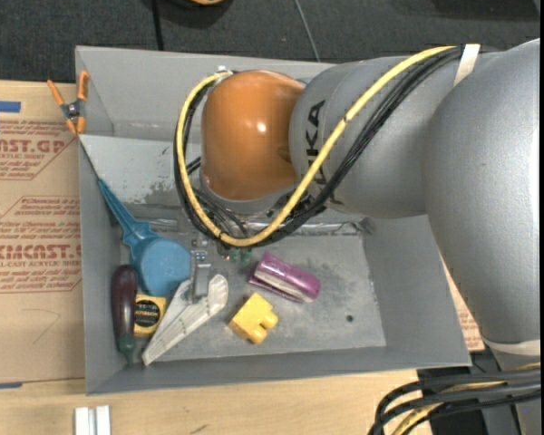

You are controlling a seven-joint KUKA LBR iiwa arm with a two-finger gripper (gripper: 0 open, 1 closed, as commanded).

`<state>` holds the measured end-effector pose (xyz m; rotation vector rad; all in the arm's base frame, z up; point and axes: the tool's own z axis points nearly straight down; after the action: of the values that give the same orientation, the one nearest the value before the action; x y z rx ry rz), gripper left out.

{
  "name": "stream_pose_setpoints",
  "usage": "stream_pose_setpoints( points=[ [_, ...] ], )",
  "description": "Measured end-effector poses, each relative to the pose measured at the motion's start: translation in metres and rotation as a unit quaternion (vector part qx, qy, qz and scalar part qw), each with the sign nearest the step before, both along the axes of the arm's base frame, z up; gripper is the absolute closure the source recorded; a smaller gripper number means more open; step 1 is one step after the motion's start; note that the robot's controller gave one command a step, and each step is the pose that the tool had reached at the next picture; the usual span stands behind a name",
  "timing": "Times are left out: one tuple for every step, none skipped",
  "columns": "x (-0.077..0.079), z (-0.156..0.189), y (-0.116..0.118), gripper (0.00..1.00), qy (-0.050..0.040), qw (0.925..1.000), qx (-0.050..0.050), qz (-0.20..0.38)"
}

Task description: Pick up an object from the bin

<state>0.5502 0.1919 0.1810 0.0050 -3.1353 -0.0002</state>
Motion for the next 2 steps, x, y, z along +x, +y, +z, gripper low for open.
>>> stream_pose_setpoints(
  points=[
    [0.002,0.005,-0.001,0.00,-0.0038,1.0000,0.001,-0.001],
    [-0.011,-0.041,-0.020,0.00,-0.0039,0.9982,0.001,0.059]
  ],
)
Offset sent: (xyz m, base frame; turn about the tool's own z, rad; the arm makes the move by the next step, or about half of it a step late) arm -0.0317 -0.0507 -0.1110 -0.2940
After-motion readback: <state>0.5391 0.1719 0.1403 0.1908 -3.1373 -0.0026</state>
